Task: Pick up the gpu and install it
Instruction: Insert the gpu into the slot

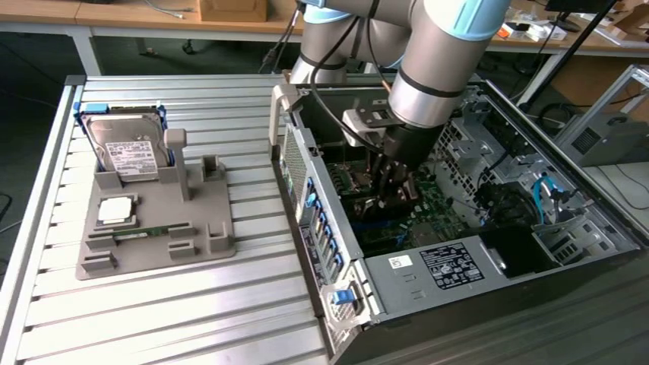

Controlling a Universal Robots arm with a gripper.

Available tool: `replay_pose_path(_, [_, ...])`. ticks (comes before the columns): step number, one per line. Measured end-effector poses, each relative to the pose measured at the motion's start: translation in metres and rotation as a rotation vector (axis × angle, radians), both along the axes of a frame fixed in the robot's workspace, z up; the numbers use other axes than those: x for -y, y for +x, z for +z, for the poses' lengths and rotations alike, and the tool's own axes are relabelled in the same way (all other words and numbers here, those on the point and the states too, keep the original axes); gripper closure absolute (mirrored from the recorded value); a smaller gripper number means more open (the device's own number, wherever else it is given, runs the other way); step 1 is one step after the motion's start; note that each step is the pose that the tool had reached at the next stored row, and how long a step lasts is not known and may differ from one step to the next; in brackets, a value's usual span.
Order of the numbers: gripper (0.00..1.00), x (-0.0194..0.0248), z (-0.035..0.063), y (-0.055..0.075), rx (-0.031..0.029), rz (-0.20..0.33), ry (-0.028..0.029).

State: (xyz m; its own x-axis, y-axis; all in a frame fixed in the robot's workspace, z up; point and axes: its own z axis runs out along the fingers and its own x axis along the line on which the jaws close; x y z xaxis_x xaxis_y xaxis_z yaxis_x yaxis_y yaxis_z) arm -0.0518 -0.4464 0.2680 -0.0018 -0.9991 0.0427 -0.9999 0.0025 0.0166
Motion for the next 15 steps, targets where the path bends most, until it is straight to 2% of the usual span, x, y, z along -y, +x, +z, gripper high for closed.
replay_pose_path(15, [0.73,0.0,-0.0041,-0.0007,-0.0012,0.0,-0.0005])
